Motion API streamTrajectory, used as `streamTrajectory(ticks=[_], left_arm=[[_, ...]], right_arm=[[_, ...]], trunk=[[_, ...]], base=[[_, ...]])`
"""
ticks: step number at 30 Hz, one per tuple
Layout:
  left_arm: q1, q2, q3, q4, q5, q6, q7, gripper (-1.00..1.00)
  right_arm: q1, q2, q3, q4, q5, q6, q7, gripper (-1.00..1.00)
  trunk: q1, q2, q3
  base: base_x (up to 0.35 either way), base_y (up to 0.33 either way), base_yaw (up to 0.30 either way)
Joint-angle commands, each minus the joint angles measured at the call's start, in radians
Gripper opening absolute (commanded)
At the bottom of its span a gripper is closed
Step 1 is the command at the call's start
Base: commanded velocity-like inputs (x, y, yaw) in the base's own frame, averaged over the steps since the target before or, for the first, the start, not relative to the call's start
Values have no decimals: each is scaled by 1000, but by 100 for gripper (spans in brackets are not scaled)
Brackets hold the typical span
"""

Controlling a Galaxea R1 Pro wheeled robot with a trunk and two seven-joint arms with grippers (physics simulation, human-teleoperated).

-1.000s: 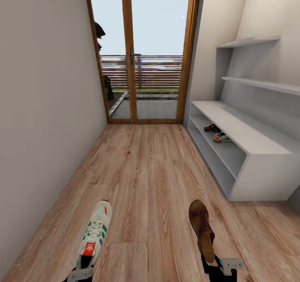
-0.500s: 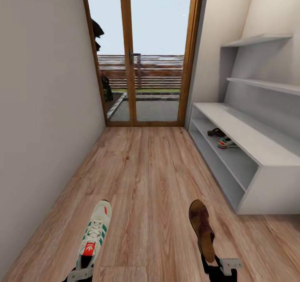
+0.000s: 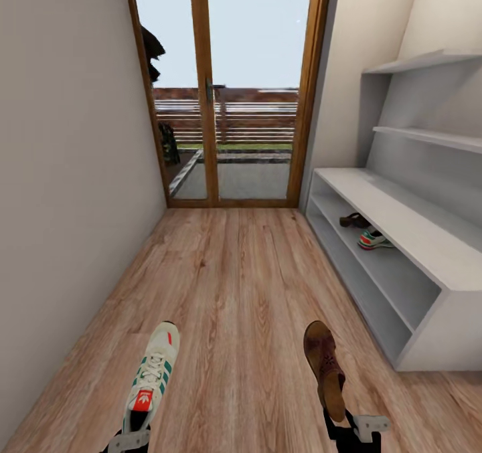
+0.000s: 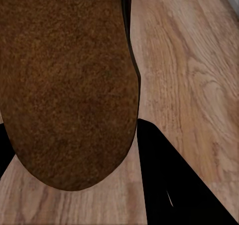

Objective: Pick up the two gym shoes and the two sandals from the corridor floor and place them onto the hallstand (shoe rack) in the corridor, making sure they are on the rack and not on the floor. Arrange them so the two gym shoes are next to each other and the two sandals are next to each other.

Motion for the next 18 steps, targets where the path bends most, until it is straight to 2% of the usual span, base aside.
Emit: streamTrajectory(ticks=[1,11,18], left_arm=[[-1,-1,8,0,-5,-3,-9,-100],[-1,-1,8,-1,-5,-3,-9,-100],[-1,-1,8,-1,-5,-3,-8,-100]], right_arm=[[-1,1,-8,-1,-1,-1,9,-100],[-1,1,-8,-2,-1,-1,9,-100],[-1,1,-8,-2,-1,-1,9,-100]], trunk=[[0,0,-1],[0,0,-1],[0,0,-1]], base=[[334,0,0],[334,5,0],[322,118,0]])
